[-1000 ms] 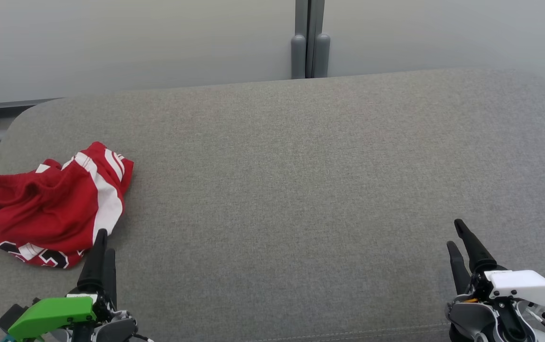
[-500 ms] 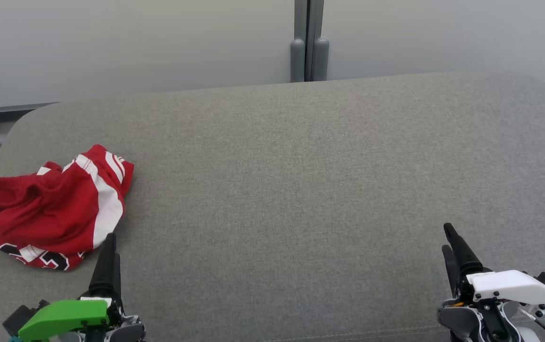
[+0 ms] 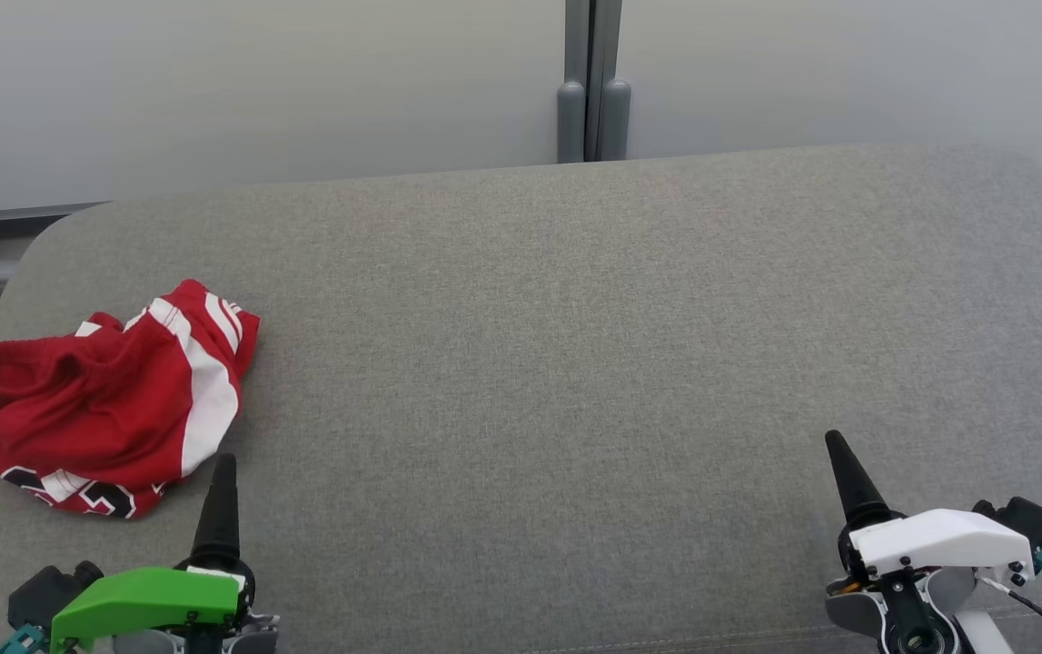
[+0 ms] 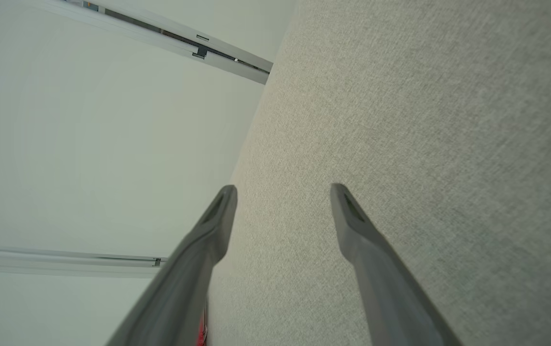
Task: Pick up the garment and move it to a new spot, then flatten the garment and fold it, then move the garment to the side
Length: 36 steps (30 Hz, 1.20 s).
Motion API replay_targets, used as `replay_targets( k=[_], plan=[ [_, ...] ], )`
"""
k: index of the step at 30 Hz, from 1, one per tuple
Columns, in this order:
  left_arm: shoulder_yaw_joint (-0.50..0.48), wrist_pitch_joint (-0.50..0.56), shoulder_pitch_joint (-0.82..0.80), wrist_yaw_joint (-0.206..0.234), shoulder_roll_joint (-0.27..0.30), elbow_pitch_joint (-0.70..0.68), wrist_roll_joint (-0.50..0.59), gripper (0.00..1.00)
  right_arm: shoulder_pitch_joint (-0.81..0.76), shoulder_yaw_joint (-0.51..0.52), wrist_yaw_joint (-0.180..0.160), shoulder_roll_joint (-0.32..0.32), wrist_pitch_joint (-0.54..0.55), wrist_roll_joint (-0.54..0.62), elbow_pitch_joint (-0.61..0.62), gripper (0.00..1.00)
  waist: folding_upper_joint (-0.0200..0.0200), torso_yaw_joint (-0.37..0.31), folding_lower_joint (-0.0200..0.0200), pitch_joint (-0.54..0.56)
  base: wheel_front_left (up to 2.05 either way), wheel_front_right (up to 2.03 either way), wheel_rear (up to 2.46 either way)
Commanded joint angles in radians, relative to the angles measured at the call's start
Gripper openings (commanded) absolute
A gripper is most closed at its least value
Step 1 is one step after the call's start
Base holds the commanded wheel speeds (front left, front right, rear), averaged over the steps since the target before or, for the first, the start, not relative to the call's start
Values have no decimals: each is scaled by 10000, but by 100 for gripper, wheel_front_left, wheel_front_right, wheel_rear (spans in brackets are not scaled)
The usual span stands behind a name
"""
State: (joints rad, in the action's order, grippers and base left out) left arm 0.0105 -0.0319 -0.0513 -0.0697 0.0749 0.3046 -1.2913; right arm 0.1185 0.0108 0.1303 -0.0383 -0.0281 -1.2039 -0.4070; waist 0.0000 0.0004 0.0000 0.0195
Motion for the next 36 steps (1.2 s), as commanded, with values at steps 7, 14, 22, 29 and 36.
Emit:
replay_targets(
  k=[7,14,22,29,36],
  plan=[
    [266,-288,3,215,174,-130,1143,100,435,-157,2,-69,-217,1633,-9,100,0,8,0,30,0,0,0],
    [660,-528,-43,554,390,-3,2308,100,456,-248,3,-77,-170,3109,81,100,0,17,0,47,0,0,0],
    [1085,-638,-130,900,574,133,3279,100,404,-238,3,-87,-40,4487,250,100,0,42,0,82,0,0,0],
    [1366,-731,-165,1201,724,228,4005,100,348,-326,4,-94,64,5646,409,100,0,56,0,121,0,0,0],
    [1685,-776,-205,1445,889,241,4695,100,283,-415,4,-100,67,6495,541,100,0,36,0,167,0,0,0]
  ],
)
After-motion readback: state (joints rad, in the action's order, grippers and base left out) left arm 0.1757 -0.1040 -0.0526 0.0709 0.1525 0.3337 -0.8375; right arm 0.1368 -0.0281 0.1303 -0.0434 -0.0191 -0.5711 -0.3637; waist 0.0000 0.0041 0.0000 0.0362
